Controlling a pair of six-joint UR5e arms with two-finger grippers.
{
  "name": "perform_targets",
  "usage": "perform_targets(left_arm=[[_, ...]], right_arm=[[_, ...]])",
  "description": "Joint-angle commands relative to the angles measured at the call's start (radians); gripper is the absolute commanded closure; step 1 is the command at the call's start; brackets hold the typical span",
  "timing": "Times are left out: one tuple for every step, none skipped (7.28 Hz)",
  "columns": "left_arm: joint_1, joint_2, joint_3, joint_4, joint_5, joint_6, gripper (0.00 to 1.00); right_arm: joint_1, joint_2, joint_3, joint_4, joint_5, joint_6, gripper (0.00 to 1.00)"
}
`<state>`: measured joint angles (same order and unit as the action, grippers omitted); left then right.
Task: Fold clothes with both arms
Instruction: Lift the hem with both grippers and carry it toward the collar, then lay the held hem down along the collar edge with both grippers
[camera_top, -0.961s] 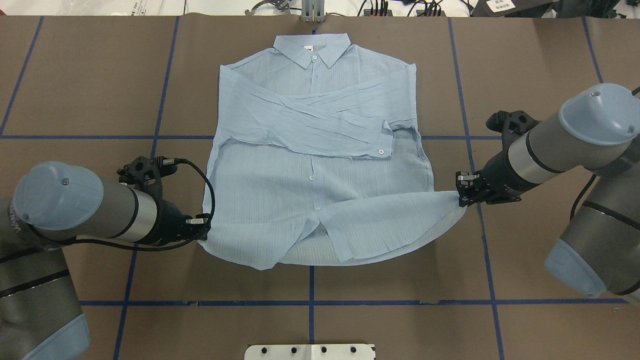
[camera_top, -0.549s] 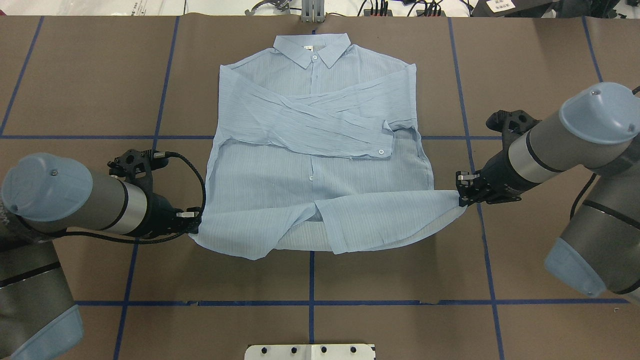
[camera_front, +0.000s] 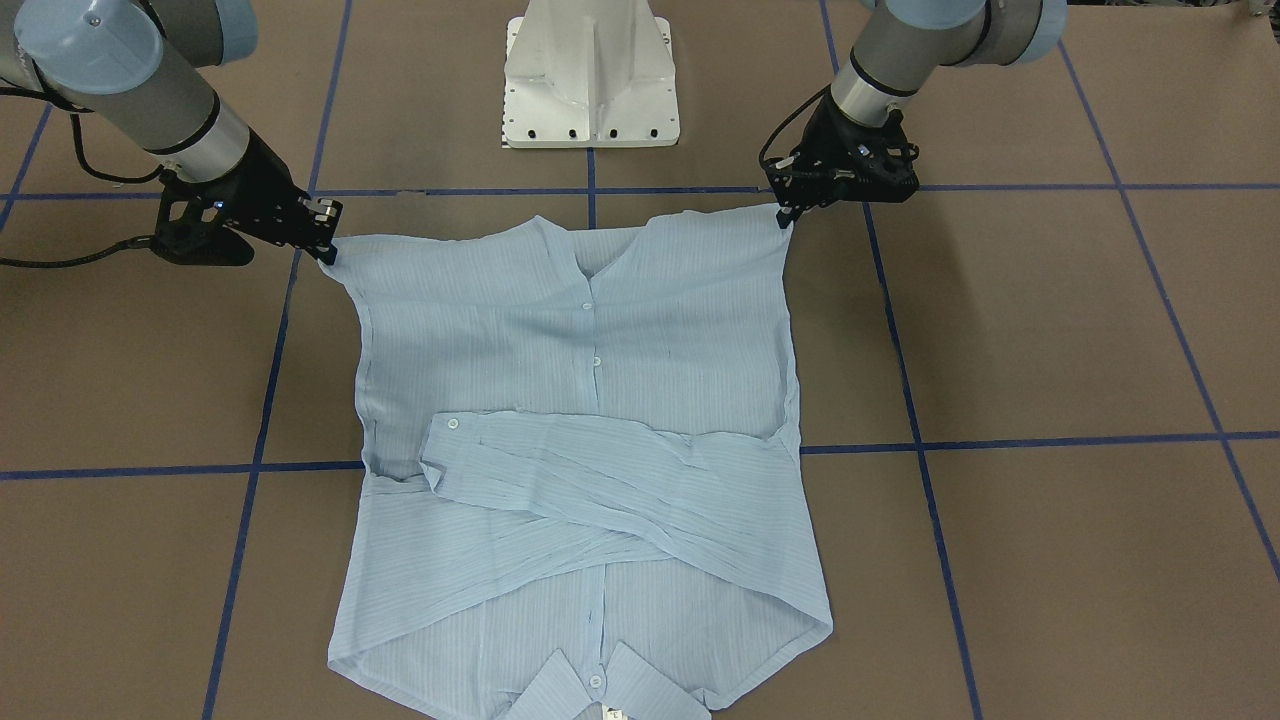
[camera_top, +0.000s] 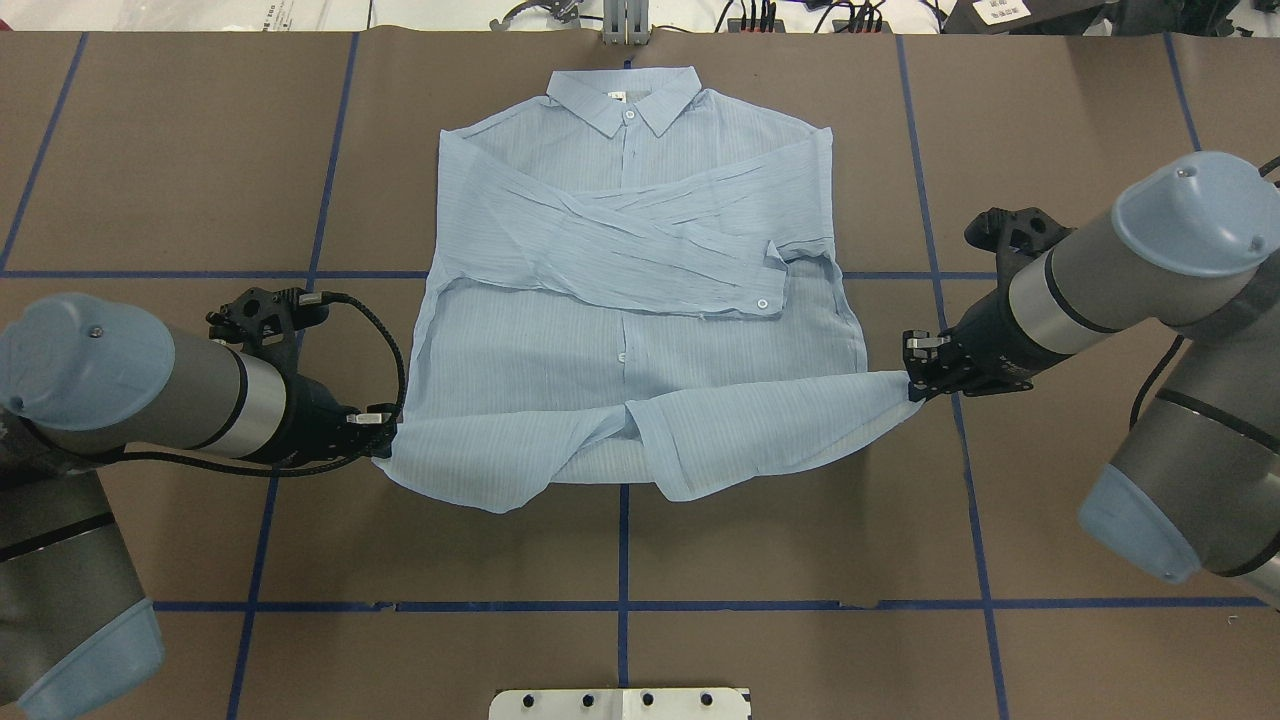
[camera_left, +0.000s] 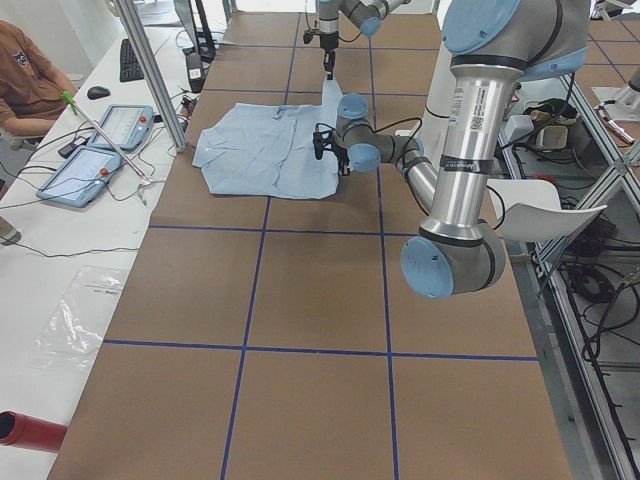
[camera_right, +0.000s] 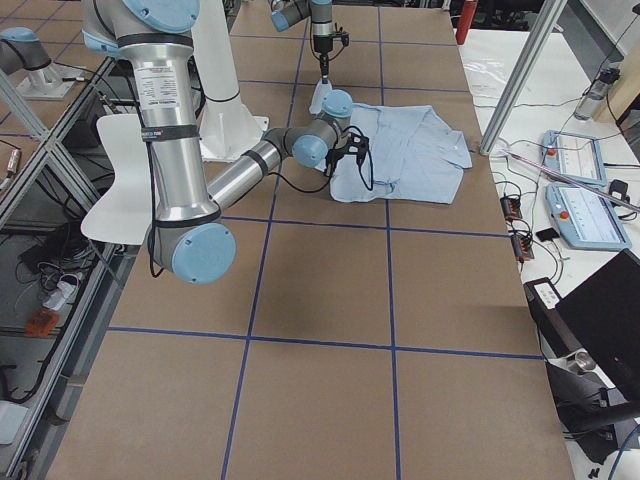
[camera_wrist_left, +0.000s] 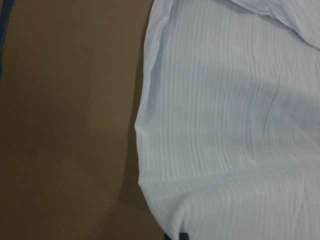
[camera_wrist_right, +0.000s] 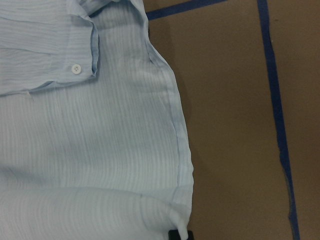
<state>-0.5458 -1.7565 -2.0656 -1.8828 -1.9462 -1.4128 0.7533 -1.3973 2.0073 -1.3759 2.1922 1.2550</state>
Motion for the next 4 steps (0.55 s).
perform_targets(left_arm=[[-0.04, -0.014, -0.001, -0.001, -0.014, -0.003, 1.0], [-0.081, -0.047, 0.005, 0.001, -0.039, -0.003, 1.0], [-0.126, -0.066, 0.013, -0.001, -0.071, 0.0, 1.0], [-0.167, -0.105, 0.036, -0.001, -0.092, 0.0, 1.0]], right_arm=[[0.021, 0.039, -0.018, 0.0, -0.002, 0.006, 1.0], [0.035, 0.076, -0.039, -0.002, 0.0, 0.009, 1.0], [0.059, 0.096, -0.048, -0.002, 0.0, 0.014, 1.0], [0.09, 0.115, -0.065, -0.002, 0.0, 0.018, 1.0]])
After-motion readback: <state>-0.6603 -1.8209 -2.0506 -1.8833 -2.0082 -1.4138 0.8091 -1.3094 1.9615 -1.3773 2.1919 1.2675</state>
